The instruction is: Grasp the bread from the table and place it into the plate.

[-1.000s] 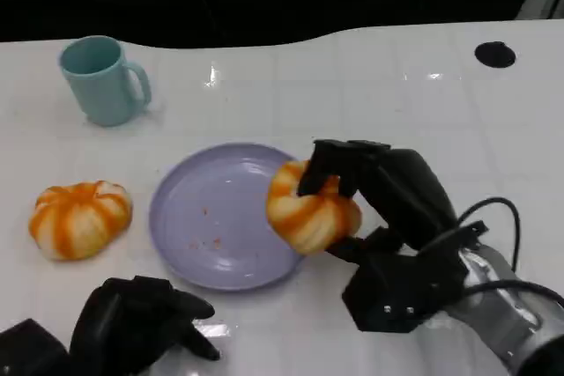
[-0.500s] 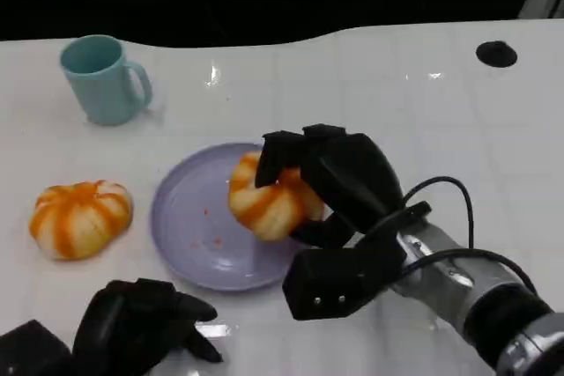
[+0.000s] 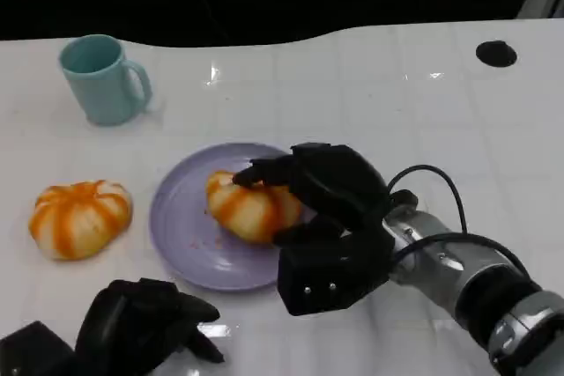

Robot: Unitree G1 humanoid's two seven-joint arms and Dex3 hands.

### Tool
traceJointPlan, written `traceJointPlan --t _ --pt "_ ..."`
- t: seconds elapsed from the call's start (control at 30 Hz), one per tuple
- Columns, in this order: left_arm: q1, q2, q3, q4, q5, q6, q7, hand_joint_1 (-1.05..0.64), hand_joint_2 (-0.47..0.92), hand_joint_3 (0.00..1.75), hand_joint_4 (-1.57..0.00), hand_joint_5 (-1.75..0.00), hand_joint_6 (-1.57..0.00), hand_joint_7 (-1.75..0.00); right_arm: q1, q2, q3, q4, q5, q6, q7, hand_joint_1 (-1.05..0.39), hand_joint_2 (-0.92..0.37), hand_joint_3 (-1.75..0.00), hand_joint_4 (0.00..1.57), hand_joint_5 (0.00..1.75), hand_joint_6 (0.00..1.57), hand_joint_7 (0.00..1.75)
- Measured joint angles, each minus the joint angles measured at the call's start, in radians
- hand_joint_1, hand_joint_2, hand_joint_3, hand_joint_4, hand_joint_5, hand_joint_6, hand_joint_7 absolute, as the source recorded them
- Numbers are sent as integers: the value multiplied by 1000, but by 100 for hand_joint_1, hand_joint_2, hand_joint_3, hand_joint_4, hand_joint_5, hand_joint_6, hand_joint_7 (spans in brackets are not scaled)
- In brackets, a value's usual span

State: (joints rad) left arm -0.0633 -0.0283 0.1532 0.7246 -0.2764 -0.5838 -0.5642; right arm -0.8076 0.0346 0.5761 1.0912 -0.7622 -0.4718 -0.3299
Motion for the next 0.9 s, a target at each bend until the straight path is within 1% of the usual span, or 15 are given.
traceJointPlan --t 0.07,0.3,0.4,0.53,0.6,0.7,0.83,0.9 --pt "0 0 0 1 0 -1 0 -105 86 0 -154 -56 -157 -22 0 -8 3 -22 -2 1 7 -62 -92 -18 1 46 33 0" --pt "-2 0 0 3 0 -2 0 -105 86 0 -153 -57 -157 -22 24 -36 4 -109 0 5 35 -63 -92 -19 0 44 32 0" --pt "-3 0 0 4 0 -2 0 -105 86 0 -153 -57 -157 -22 48 -51 3 -146 1 5 41 -63 -92 -20 1 47 33 1" --pt "-4 -2 1 5 0 -2 0 -105 85 0 -153 -57 -157 -21 81 -83 -7 -225 13 3 66 -61 -92 -20 3 51 35 2" --pt "-5 -4 1 5 -1 -2 0 -105 85 0 -153 -57 -157 -21 104 -99 -17 -269 37 -3 83 -59 -92 -20 7 54 38 3" --pt "-5 -5 1 5 -1 -1 0 -105 85 0 -154 -57 -157 -21 160 -132 -43 -350 75 -38 101 -57 -92 -19 12 57 40 4" --pt "-6 -7 2 5 -3 0 0 -105 84 0 -154 -56 -157 -20 224 -179 -74 -424 125 -82 133 -53 -92 -18 18 60 45 6" --pt "-6 -7 3 5 -3 0 0 -105 85 0 -154 -56 -157 -20 258 -199 -96 -457 166 -120 149 -50 -92 -16 24 62 49 7"
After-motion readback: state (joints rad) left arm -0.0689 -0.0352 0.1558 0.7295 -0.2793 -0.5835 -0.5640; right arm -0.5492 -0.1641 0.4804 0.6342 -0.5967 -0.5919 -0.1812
